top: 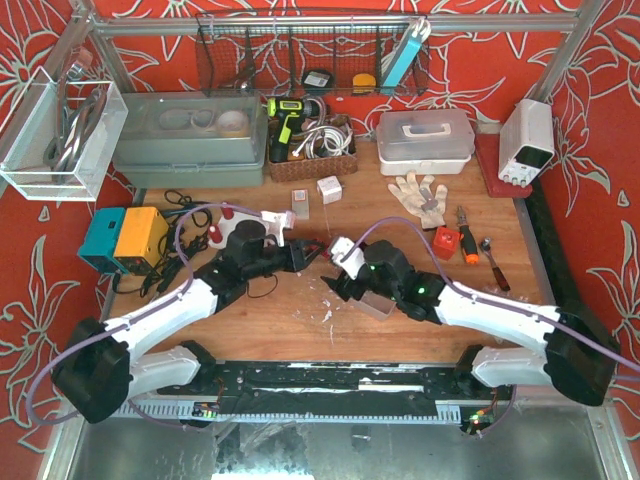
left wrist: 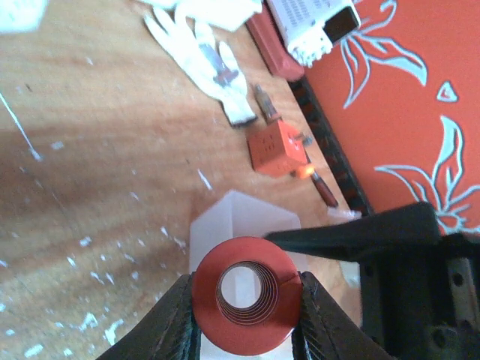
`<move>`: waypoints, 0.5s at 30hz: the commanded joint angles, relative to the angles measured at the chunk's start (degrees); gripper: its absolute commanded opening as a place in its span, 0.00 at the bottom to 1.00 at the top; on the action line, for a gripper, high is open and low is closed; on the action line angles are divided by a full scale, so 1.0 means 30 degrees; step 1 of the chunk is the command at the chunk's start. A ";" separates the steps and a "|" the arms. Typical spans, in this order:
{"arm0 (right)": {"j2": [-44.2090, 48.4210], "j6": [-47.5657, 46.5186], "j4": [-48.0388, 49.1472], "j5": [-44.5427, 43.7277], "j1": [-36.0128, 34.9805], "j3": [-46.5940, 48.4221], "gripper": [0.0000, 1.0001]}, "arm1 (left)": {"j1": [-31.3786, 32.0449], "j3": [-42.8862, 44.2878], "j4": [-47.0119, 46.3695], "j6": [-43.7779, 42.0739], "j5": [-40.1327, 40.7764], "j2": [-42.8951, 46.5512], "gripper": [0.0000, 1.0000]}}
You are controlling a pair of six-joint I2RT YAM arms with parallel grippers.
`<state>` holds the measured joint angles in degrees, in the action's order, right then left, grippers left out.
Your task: Install the large spring
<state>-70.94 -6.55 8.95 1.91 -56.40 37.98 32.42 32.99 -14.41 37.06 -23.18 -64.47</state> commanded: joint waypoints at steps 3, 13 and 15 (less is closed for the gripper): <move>0.3694 0.1151 -0.1807 -0.2769 -0.0099 -0.0006 0.99 | 0.0047 0.1730 0.1386 -0.1872 0.5153 0.1014 0.00; 0.7019 0.4669 -0.1257 -0.9855 -0.0048 -0.1860 0.99 | -0.0613 0.3679 0.3316 -0.4570 1.3677 -0.0566 0.00; 0.6984 0.5042 -0.2202 -1.0505 -0.0058 -0.1621 0.99 | -0.1037 0.3936 0.3416 -0.4682 1.4389 -0.1072 0.00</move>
<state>-50.24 2.52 5.96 -19.22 -56.55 32.86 31.24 42.13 -4.93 26.22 9.43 -65.54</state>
